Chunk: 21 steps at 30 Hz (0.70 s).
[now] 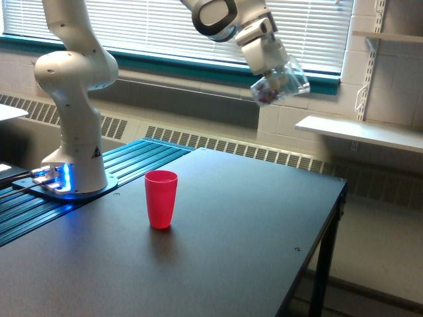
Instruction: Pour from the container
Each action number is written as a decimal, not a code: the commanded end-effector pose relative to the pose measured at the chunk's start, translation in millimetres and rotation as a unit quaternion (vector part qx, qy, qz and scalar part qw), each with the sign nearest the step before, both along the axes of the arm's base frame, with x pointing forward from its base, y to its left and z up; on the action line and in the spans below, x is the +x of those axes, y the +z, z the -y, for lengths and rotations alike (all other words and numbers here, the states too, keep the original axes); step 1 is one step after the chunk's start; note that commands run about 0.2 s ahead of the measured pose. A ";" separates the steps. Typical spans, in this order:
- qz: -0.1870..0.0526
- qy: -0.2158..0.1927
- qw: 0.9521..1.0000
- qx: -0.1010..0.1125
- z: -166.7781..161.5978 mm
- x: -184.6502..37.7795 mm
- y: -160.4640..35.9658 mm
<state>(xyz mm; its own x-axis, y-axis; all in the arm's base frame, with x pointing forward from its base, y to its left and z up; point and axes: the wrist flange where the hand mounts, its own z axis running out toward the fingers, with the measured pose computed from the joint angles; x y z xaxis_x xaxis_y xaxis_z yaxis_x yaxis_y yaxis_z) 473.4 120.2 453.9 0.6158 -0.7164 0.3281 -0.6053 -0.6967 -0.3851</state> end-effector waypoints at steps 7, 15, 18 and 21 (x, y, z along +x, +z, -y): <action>-0.055 -0.085 0.993 0.052 -4.6 -31.9 -13.5; -0.100 -0.092 0.990 0.025 -19.8 -52.5 -29.1; -0.122 -0.108 0.986 0.028 -20.9 -55.9 -33.3; -0.146 -0.117 0.982 0.008 -20.2 -61.0 -40.2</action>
<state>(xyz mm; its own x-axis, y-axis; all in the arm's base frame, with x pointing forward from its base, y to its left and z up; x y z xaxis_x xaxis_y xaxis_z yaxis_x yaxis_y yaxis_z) 421.5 135.6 420.9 0.5445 -0.8220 0.1671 -0.7843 -0.5695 -0.2459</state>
